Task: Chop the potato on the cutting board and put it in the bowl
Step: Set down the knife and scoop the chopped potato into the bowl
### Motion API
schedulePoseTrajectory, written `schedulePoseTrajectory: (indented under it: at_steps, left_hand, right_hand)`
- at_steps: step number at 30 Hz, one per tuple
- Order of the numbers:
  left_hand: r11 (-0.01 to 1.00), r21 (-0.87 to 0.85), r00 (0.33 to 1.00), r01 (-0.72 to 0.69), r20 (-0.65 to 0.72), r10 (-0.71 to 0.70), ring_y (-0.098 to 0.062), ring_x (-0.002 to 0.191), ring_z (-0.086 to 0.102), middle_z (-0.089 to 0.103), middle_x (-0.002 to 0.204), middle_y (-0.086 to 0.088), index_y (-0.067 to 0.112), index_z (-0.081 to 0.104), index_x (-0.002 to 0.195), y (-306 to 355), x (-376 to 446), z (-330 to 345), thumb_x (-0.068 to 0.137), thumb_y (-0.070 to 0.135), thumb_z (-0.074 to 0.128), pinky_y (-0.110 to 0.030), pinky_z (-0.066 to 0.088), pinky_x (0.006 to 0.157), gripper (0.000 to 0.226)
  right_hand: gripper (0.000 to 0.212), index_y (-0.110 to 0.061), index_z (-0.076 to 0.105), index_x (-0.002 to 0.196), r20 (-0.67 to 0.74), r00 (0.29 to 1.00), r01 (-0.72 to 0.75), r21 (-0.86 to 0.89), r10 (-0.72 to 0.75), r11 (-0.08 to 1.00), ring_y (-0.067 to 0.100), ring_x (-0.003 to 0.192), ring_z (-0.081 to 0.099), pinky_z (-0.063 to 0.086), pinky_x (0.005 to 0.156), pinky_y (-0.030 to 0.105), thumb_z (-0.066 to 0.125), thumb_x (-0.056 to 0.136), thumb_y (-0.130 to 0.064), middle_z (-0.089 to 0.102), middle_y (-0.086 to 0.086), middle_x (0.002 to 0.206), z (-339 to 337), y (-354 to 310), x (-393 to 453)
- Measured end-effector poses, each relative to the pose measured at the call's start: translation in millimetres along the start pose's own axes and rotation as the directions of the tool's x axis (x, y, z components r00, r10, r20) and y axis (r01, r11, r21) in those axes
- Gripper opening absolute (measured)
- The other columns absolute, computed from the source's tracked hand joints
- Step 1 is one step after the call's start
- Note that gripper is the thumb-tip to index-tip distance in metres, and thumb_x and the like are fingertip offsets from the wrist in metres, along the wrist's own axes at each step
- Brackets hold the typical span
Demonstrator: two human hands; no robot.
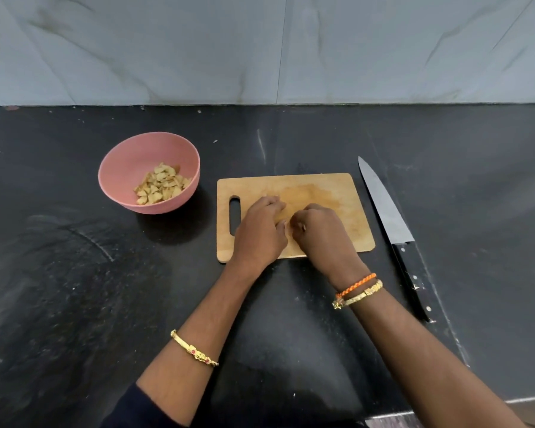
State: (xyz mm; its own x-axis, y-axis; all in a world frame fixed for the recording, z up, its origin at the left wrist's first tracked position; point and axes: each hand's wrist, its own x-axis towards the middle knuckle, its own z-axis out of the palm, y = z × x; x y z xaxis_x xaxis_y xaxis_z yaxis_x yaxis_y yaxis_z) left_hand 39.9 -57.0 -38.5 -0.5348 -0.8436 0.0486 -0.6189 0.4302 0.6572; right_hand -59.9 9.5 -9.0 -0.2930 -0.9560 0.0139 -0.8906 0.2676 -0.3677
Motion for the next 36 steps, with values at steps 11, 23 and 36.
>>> schedulePoseTrajectory:
  at_steps: [11,23,36]
  left_hand:
    - [0.973,-0.209,0.995,0.100,-0.007,-0.103,-0.013,0.119,0.053,0.058,0.129,-0.002,0.012,0.056,0.127,8,11,-27,0.091,0.010,0.054,-0.025,0.039,0.104,0.035]
    - [0.478,-0.804,0.928,0.354,0.236,-0.290,-0.017,0.080,0.071,0.072,0.087,-0.011,0.001,0.070,0.089,18,28,-64,0.077,-0.002,0.070,-0.019,0.056,0.069,0.012]
    - [0.652,-0.632,0.856,0.420,0.036,-0.516,-0.010,0.076,0.070,0.069,0.086,-0.008,0.009,0.065,0.090,-15,45,-168,0.091,0.001,0.052,-0.019,0.057,0.070,0.016]
  right_hand:
    - [0.005,-0.003,0.066,0.078,0.262,0.889,-0.456,0.594,0.376,0.663,0.017,0.063,0.067,0.059,0.071,0.028,0.070,0.080,-0.002,0.069,0.011,0.077,-37,26,33]
    - [0.021,0.009,0.065,0.092,0.506,0.836,-0.548,0.780,0.210,0.302,0.019,0.068,0.069,0.060,0.070,0.027,0.048,0.096,-0.003,0.067,0.017,0.077,-75,-11,62]
    - [0.015,0.000,0.074,0.095,0.179,0.978,-0.019,0.600,-0.111,0.799,0.017,0.079,0.070,0.058,0.081,0.032,0.067,0.082,-0.002,0.072,0.010,0.087,-40,-114,136]
